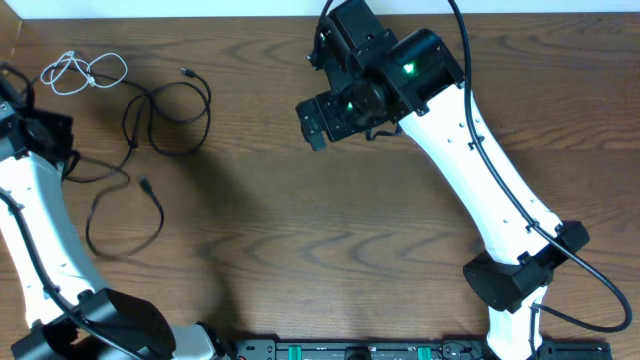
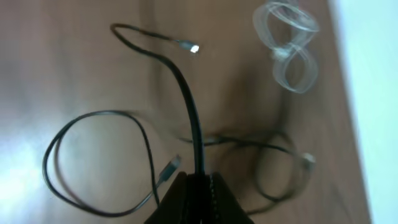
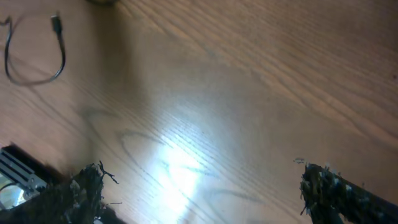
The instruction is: Untangle cables
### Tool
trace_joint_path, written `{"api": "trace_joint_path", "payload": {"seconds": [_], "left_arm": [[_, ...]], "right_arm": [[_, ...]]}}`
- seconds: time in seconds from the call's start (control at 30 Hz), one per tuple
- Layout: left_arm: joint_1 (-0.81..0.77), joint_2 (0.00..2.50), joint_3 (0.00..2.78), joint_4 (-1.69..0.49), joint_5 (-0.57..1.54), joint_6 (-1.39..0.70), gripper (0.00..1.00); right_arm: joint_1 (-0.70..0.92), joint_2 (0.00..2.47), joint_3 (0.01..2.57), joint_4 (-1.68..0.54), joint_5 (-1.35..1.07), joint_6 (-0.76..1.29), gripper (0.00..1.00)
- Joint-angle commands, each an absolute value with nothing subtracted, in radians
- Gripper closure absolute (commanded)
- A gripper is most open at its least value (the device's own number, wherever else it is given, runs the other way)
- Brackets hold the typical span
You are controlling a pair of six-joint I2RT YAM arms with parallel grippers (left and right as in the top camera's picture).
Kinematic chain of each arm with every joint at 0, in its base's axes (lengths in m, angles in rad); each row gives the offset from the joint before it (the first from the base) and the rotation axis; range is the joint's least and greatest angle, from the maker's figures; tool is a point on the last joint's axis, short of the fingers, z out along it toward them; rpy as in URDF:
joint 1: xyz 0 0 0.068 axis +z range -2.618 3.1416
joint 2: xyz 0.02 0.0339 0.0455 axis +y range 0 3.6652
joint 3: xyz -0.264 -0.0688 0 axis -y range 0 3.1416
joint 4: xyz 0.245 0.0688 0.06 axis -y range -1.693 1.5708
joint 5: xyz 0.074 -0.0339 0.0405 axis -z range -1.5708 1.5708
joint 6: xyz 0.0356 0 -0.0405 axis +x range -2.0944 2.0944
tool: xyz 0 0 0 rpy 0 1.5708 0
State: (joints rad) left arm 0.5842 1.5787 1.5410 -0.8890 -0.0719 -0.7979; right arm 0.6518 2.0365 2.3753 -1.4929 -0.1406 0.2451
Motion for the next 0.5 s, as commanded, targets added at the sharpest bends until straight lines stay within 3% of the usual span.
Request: {"api": "trace_joint_path", "payload": {"seconds": [0.0, 0.47], "left_arm": [[0.63, 1.582, 1.539, -0.922, -0.177, -0.94, 0.93], [0.791, 1.585, 1.404, -0.962, -0.166, -1.084, 0.92]], "right_arm": [[0.649, 2.037, 2.374, -1.504, -0.139, 0.245, 0.01], [0.649, 2.037, 2.374, -1.492, -0.14, 0.246, 0.01]]}}
